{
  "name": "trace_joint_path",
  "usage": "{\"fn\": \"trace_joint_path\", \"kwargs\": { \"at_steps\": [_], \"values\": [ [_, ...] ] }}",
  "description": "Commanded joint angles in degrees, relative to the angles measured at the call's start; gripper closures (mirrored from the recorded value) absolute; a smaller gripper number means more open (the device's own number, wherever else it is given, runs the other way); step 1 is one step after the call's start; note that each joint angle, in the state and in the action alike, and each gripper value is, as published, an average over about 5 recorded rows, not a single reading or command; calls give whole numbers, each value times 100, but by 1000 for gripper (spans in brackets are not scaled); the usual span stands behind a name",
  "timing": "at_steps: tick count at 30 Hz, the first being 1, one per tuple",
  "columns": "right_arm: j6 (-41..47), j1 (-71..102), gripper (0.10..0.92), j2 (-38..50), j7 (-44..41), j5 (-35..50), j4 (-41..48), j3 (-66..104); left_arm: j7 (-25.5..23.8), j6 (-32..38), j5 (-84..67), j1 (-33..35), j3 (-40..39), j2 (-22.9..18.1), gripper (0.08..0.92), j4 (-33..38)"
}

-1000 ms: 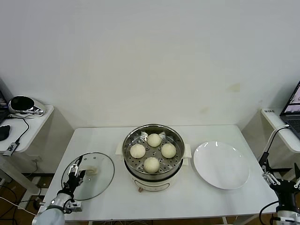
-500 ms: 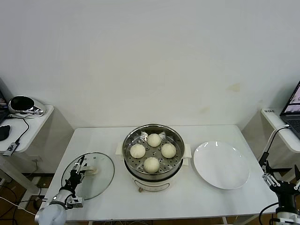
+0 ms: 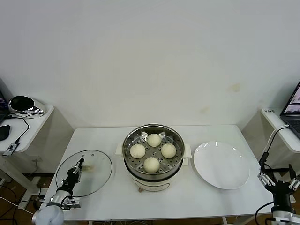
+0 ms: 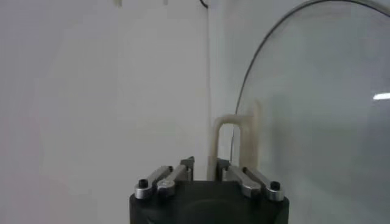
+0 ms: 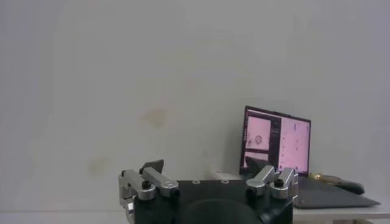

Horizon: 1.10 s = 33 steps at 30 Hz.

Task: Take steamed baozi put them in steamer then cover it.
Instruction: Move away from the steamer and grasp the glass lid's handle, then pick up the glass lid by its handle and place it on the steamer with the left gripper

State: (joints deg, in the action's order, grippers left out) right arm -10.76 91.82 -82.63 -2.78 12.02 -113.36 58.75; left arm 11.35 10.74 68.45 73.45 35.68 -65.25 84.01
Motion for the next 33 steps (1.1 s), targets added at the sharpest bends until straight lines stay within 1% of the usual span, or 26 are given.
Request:
{"fn": "trace_joint_path", "kwargs": {
  "at_steps": [1,3,6,11,15,18,20,23,26,30,33],
  "values": [
    [17,-16,203,23,-21,24,5,-47,-94,-578,-524,1082,575,236,865,1884],
    [19,-25,203,32,-30,20,10,-61,-283,-892,-676,1343,730,324,866,2396],
    [12,-21,203,39,-47,1,7,-116,-582,-1378,-898,1545,917,460,866,2959],
    [-7,41,203,34,-90,-56,-30,-245,-1018,-2082,-1305,1494,797,824,866,3670],
    [-2,102,203,8,-125,-68,-100,-313,-1282,-2465,-1518,1289,246,1150,866,4189],
    [-12,114,203,-33,-132,-150,-113,-341,-1397,-2750,-1530,897,-519,1375,866,4361],
    [-9,94,203,-102,-122,-260,-104,-352,-1459,-2933,-1442,487,-1127,1435,866,4363],
    [-9,28,203,-255,-70,-565,-55,-342,-1558,-3132,-1246,-183,-2000,1305,866,4224],
    [-15,-26,203,-358,7,-882,32,-328,-1657,-3344,-981,-724,-2728,993,866,3944],
    [-11,-57,203,-411,62,-1078,102,-334,-1992,-3801,-436,-1305,-3431,526,866,3713],
    [-17,-96,203,-446,91,-1223,167,-350,-2345,-4180,28,-1554,-3826,268,866,3637]
  ]
}}
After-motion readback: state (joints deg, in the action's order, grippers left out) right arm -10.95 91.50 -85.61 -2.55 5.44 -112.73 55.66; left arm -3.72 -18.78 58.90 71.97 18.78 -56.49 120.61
